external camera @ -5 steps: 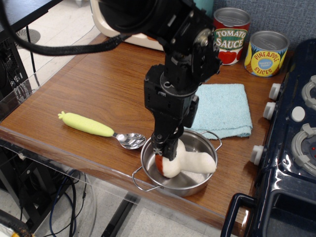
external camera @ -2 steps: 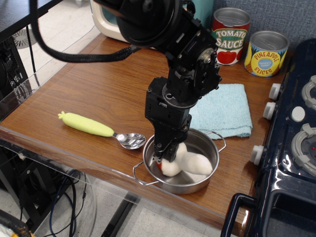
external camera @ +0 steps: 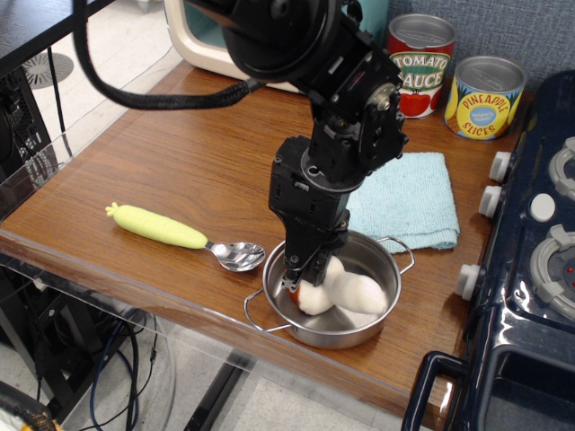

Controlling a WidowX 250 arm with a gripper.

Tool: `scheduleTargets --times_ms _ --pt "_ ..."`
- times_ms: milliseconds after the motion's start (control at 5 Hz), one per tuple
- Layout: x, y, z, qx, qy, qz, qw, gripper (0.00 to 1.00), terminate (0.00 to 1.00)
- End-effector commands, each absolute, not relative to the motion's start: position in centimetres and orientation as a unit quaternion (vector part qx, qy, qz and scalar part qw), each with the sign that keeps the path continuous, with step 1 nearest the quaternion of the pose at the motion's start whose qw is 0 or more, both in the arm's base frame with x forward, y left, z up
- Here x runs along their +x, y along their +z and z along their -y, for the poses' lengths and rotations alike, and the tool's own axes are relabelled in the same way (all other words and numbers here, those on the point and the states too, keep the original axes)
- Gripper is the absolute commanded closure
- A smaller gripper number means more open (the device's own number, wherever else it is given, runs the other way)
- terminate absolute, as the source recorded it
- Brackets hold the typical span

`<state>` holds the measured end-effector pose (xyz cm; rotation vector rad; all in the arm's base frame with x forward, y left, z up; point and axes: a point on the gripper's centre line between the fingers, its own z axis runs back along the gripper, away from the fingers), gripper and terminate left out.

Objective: Take the white and brown item out of the silver pot and place it in front of the microwave.

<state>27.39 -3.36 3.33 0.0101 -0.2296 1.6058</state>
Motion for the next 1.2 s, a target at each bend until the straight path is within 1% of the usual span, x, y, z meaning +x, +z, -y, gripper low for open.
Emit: scheduleTargets --times_ms 0,200,400,600,800,1000 --pt "28.4 7.0 1.5 -0.036 0.728 0.11 0.675 1.0 0.0" --pt "28.6 9.2 0.0 -0.047 0.74 0.133 0.658 1.0 0.0" --pt "29.1 11.2 -1.9 -0.072 0.759 0.129 0.633 1.0 0.0" --pt "30.6 12.8 -5.0 -0.081 0.795 0.139 0.584 1.0 0.0" --pt "32.6 13.4 -7.8 -0.079 0.825 0.156 0.538 1.0 0.0" --pt "34.8 13.7 -10.6 -0.077 0.845 0.182 0.497 1.0 0.0"
